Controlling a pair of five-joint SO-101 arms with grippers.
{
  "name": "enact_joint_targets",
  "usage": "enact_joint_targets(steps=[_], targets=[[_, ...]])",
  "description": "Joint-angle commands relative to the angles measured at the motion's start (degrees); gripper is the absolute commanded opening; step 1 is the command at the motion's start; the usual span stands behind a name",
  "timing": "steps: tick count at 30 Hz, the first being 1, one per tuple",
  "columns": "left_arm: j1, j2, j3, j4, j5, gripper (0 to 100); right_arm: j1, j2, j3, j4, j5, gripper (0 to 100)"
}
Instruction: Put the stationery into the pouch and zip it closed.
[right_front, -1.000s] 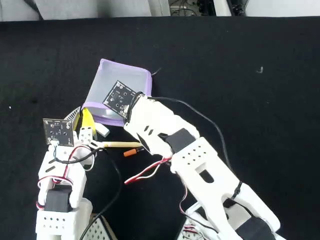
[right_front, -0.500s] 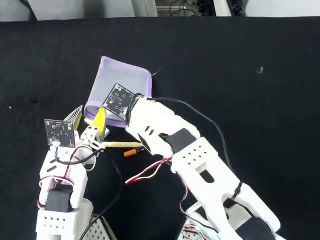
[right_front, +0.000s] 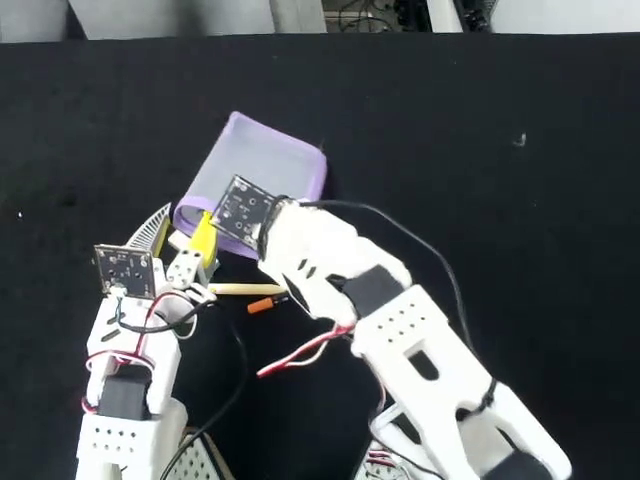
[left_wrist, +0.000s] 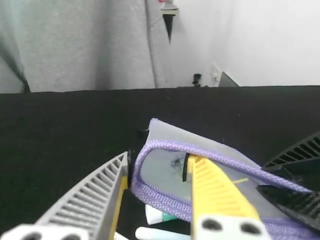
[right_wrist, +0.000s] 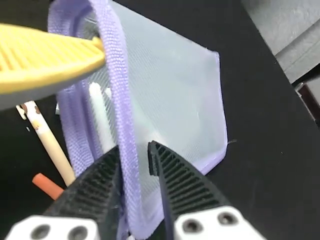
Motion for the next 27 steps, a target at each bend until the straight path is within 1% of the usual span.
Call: enact_joint_targets(steps=[1, 4, 10, 18, 22, 27], targets=[[3.82, -0.18, -0.66, -0.97, 0.35, 19, -0.97, -5.67, 1.01, 0.26, 0.79, 1.1], [3.65, -0.18, -1.19, -0.7, 0.35, 19, -0.88, -7.16, 2.77, 0.35, 0.79, 1.1], [3.91, -0.18, -5.58, 7.21, 0.35, 20, -0.88, -10.42, 3.56, 4.4, 3.43, 1.1], [4.35, -0.18, -4.88, 8.09, -0.35, 20, -1.14, -14.9, 3.56, 8.18, 4.13, 1.1], [8.57, -0.18, -4.79, 8.18, -4.48, 20, -1.23, -17.1, 4.79, 8.79, 7.21, 1.1], [13.93, -0.26, -6.02, 10.73, -5.1, 19, -2.55, -20.62, 6.29, 9.32, 9.67, 1.1]])
